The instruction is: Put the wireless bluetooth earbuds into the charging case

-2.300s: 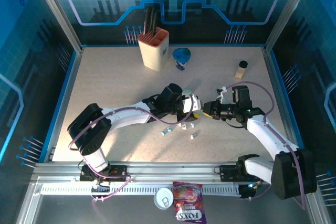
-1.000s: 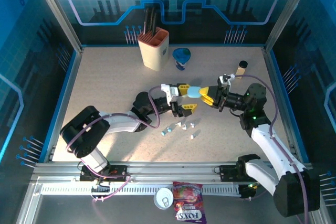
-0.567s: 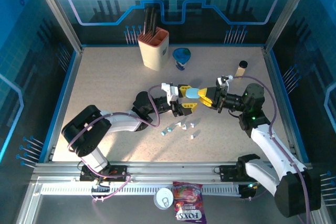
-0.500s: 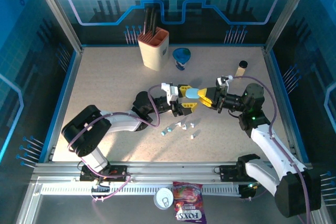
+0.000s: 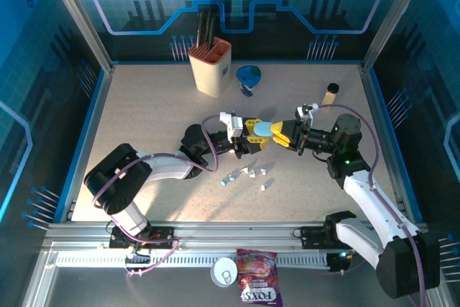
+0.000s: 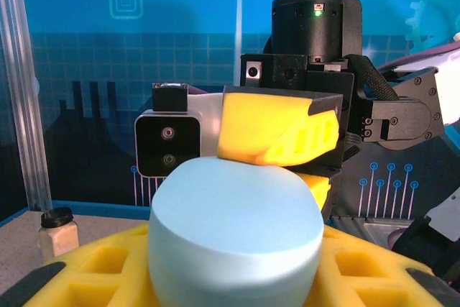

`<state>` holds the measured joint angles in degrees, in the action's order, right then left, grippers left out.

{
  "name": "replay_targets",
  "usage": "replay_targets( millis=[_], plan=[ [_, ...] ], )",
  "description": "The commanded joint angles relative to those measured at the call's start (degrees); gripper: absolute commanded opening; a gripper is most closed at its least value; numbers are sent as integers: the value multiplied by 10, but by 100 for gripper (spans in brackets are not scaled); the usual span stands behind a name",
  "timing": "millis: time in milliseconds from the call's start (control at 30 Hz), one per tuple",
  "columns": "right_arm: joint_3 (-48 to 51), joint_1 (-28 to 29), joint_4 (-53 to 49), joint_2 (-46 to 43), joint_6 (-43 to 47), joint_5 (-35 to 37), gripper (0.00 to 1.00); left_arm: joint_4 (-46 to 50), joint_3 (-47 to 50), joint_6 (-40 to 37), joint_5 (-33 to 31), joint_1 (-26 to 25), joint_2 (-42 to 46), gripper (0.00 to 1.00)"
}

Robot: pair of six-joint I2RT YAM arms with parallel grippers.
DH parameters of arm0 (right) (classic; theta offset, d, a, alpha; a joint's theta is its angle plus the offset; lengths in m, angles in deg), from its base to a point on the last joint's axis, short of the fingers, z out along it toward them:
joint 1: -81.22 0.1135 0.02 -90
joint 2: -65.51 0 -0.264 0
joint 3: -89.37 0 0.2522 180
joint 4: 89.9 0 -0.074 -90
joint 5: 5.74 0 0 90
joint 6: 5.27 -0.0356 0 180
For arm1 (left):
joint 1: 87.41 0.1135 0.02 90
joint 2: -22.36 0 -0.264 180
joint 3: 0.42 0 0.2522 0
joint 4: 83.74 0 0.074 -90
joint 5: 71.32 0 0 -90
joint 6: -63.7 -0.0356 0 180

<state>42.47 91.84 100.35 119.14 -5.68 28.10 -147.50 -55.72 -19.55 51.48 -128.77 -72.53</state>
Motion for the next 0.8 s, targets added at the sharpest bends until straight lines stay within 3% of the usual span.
replay_targets(
  millis=[0, 67, 167, 300, 433, 500, 700, 767],
  plan=[
    [-22, 10, -3, -5, 9, 10, 17, -25, -3, 0, 14, 1, -1, 39],
    [-27, 10, -6, -5, 14, 11, 25, -23, -2, 0, 12, 2, -1, 39],
    [-39, 8, -38, -7, 57, 16, 48, -18, 0, 6, 10, 6, 1, 39],
    [-86, 4, -203, -24, 258, 46, 71, 13, 11, 16, 15, 15, 22, 39],
    [-154, 12, -374, -19, 548, 78, 80, 83, 26, 15, 31, 24, 59, 38],
    [-193, 33, -449, -16, 681, 129, 84, 111, 37, 12, 39, 29, 79, 39],
    [-234, 125, -523, -15, 943, 220, 88, 208, 54, -3, 39, 31, 135, 39],
    [-236, 152, -517, -13, 977, 276, 89, 218, 58, -10, 38, 31, 144, 39]
  ],
)
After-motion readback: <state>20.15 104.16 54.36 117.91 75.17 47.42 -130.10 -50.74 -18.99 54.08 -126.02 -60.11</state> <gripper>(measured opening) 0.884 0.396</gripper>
